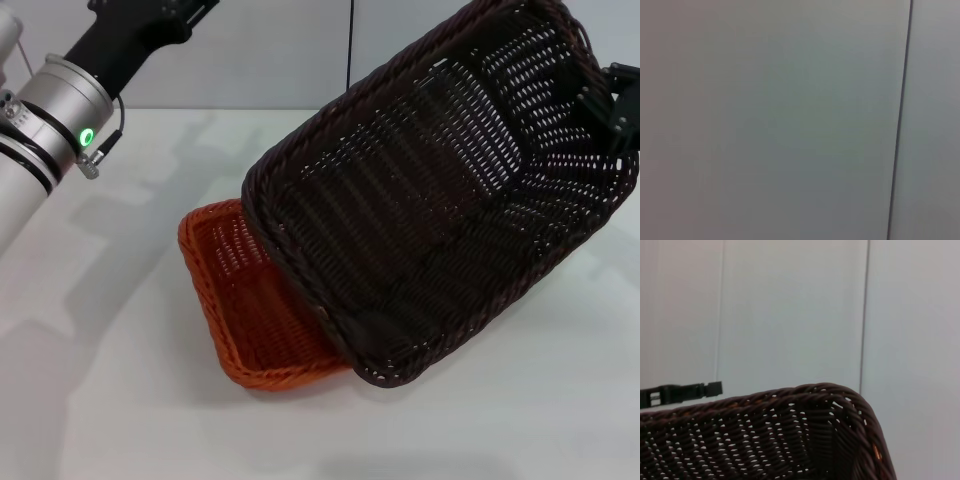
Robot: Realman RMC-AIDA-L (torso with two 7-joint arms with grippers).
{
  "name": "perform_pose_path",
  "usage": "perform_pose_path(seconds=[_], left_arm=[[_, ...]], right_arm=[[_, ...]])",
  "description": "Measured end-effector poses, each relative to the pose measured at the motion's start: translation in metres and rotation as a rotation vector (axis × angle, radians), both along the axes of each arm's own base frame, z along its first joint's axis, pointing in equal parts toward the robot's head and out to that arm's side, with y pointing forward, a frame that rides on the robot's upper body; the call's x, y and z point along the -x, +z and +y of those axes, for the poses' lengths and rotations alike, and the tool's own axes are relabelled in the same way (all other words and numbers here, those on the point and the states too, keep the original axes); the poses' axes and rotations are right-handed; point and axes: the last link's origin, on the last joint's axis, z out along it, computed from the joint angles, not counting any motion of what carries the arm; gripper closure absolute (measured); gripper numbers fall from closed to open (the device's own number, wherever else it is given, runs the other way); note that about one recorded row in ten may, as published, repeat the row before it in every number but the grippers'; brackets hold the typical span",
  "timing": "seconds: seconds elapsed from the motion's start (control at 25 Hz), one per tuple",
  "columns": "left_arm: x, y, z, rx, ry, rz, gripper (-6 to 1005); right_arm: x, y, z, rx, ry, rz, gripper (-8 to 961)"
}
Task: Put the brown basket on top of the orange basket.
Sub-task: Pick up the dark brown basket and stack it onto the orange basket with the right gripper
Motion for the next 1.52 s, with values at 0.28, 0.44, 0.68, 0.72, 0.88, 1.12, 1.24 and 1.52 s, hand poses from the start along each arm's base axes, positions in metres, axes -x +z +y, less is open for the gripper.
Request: perform_pose_path(seconds=[0.28, 0.44, 0.68, 0.72, 0.88, 1.12, 1.24, 1.52], left_arm=[[-0.001, -0.003, 0.0, 0.012, -0.002, 0.003, 186], [-0.003, -0.005, 0.0, 0.017, -0.009, 0.006, 186], [-0.008, -0.006, 0.001, 0.021, -0.02, 0.008, 186], [-0.009, -0.006, 0.002, 0.022, -0.023, 0.008, 186], [-0.014, -0.006, 0.004, 0.028, -0.036, 0.007, 186], [-0.017, -0.009, 0.009, 0.038, -0.021, 0.036, 186], [-0.017, -0.007, 0.01, 0.034, -0.02, 0.035, 186], [-0.013, 0.002, 0.013, 0.007, 0.0, 0.023, 186]], right_arm=[[-0.001, -0.002, -0.005, -0.013, -0.006, 0.059, 787], [0.003, -0.001, -0.017, -0.015, 0.037, 0.137, 787], [0.007, -0.004, -0.027, -0.007, 0.071, 0.203, 784], [0.009, -0.005, -0.031, -0.011, 0.086, 0.245, 782], [0.011, -0.007, -0.036, -0.03, 0.099, 0.285, 773], [0.016, -0.021, -0.039, -0.021, 0.11, 0.316, 761], [0.019, -0.025, -0.039, -0.014, 0.123, 0.324, 754], [0.03, -0.038, -0.041, 0.02, 0.158, 0.36, 739]])
